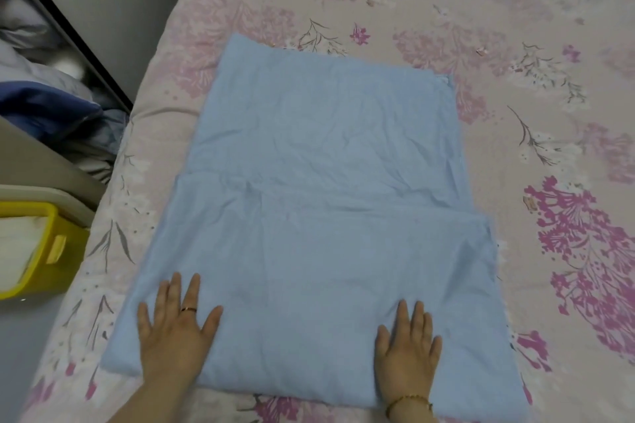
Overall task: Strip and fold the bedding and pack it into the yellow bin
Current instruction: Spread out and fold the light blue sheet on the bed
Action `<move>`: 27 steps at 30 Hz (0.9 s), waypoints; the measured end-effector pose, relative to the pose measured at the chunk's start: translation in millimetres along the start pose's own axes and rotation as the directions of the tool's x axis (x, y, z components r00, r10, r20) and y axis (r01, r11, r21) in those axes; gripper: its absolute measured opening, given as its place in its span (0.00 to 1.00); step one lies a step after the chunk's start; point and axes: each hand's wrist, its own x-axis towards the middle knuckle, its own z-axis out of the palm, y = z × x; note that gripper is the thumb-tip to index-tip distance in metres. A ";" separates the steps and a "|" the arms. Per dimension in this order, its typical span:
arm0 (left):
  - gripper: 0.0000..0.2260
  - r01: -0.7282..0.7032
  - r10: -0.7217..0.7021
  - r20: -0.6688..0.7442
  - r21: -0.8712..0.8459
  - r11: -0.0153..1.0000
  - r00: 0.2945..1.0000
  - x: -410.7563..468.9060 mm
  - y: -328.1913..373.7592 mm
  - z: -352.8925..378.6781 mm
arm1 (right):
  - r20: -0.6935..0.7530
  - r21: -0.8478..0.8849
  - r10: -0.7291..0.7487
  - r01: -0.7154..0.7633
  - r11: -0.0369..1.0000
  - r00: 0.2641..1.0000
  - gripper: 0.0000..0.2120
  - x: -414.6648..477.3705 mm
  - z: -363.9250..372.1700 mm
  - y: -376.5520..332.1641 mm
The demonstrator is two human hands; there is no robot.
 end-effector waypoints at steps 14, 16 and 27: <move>0.31 0.459 -0.602 0.293 -0.878 0.138 0.743 -65.5 -17.8 7.7 | 0.192 0.922 0.582 -0.349 0.170 0.790 0.19 -72.4 -7.1 41.7; 0.21 0.471 -0.498 0.480 -0.868 -0.155 0.722 -68.4 -6.6 6.4 | 0.556 0.827 0.444 -0.521 -0.212 0.703 0.20 -73.3 -14.0 38.6; 0.05 0.417 -0.239 0.591 -0.751 -0.512 0.771 -47.5 2.4 -10.9 | 0.579 0.800 0.361 -0.423 -0.427 0.731 0.02 -61.9 -31.5 46.1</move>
